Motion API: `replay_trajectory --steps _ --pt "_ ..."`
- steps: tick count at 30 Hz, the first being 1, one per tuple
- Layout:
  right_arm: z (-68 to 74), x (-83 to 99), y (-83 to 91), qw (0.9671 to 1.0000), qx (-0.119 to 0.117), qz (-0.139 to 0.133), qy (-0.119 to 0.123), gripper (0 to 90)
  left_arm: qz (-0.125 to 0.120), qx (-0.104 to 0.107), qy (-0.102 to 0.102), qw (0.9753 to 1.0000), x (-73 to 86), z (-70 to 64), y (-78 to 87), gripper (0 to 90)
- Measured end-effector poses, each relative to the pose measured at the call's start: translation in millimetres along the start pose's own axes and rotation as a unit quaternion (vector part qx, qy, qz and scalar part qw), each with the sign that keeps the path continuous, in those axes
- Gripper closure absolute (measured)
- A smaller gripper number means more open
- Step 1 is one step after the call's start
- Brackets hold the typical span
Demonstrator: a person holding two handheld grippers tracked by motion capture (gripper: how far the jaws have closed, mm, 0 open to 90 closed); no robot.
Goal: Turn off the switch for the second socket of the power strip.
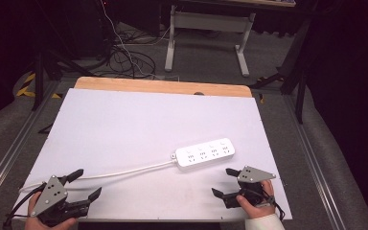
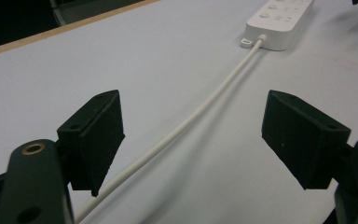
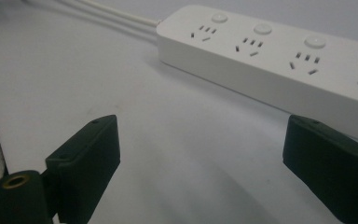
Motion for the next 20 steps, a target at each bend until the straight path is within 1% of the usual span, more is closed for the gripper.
replay_trajectory --steps 3,7,13,20 --pt "-0.8 -1.9 1.5 1.0 0.006 -0.005 0.001 11.5 0.0 -0.001 0.005 1.0 0.2 1.9 1.4 21.4" --pt "-3.0 -3.5 1.8 0.9999 0.012 -0.009 0.002 11.2 0.004 -0.005 0.018 0.9998 1.4 4.6 3.6 21.4" --pt "-3.6 -4.2 -3.9 1.0 0.003 0.001 0.009 11.2 0.005 -0.016 0.014 0.9998 2.5 5.5 6.5 21.4" --pt "-5.2 -4.8 -1.9 0.9999 0.008 -0.004 0.009 11.2 0.005 -0.019 0.008 0.9998 2.7 5.3 5.2 21.4"
Point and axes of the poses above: each handheld gripper's, and its own axes: y roughly backward along the jaws, x roughly out of its underside, z roughly to its left, the point moved 8 cm from there along -y, roughly forward along the jaws, and after that the axes turned 11 degrees about -x, right-handed, at the moved point
